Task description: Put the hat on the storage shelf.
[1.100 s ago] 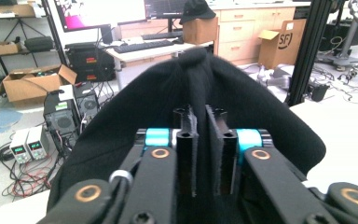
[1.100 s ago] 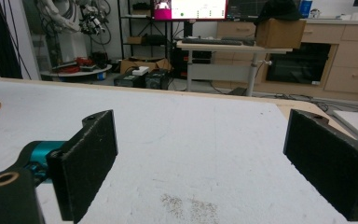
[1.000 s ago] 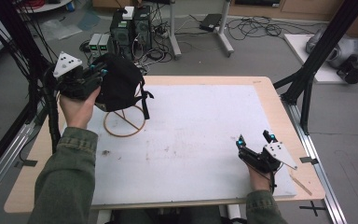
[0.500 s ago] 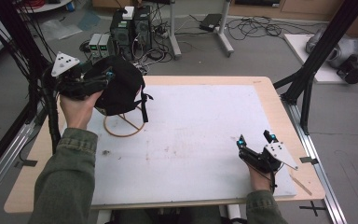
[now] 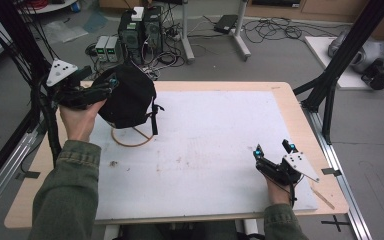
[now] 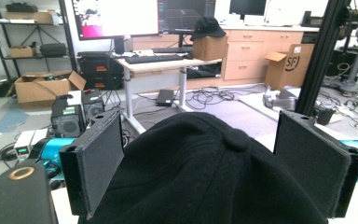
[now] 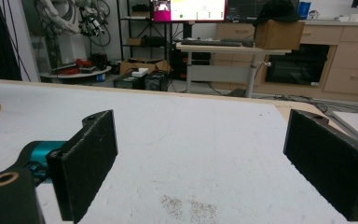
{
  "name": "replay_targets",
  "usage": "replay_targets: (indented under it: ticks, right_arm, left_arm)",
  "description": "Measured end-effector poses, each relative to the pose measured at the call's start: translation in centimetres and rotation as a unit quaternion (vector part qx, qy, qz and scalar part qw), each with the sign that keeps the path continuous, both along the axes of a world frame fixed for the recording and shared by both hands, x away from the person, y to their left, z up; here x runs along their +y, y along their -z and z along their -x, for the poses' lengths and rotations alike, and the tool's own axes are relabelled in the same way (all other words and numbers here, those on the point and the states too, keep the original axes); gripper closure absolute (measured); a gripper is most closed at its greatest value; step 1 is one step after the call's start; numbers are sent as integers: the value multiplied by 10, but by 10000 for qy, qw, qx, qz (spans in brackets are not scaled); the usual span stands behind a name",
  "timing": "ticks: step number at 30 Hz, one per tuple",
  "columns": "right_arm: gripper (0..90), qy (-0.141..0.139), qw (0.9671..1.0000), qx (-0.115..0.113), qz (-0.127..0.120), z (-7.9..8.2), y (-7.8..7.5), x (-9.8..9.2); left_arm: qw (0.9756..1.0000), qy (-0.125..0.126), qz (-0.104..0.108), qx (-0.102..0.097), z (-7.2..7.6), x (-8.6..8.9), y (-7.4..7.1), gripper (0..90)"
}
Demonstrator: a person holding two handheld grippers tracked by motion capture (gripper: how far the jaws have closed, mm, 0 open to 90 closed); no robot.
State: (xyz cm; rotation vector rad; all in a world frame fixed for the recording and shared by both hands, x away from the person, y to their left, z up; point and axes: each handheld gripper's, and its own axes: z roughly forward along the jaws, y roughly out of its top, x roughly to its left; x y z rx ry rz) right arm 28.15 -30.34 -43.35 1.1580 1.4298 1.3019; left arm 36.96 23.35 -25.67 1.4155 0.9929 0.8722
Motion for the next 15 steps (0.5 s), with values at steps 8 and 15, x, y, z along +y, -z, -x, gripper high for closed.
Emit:
replay_targets:
  ticks: [8,15]
  right_arm:
    - [89,-7,10000,-1,16,0,0,1]
    - [89,1,10000,-1,14,0,1,1]
  left_arm:
    - [9999,-21,85,-75,9,6,4,151]
    - [9999,-93,85,-113,19,11,14,151]
